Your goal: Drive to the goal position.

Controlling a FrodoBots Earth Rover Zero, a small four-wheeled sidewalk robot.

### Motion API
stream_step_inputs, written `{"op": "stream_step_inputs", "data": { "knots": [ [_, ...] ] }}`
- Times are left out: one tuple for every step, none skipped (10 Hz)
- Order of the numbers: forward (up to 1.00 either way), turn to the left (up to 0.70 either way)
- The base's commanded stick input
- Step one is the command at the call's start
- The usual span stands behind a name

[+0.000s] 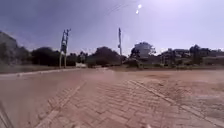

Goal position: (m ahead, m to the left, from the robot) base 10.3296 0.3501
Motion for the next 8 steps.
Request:
{"op": "stream_step_inputs", "data": {
  "knots": [
    [0.30, 0.00],
    [0.30, 0.00],
    [0.30, 0.00],
    [0.30, 0.00],
    [0.30, 0.00],
    [0.30, 0.00],
    [0.30, 0.00],
    [0.30, 0.00]
  ]
}}
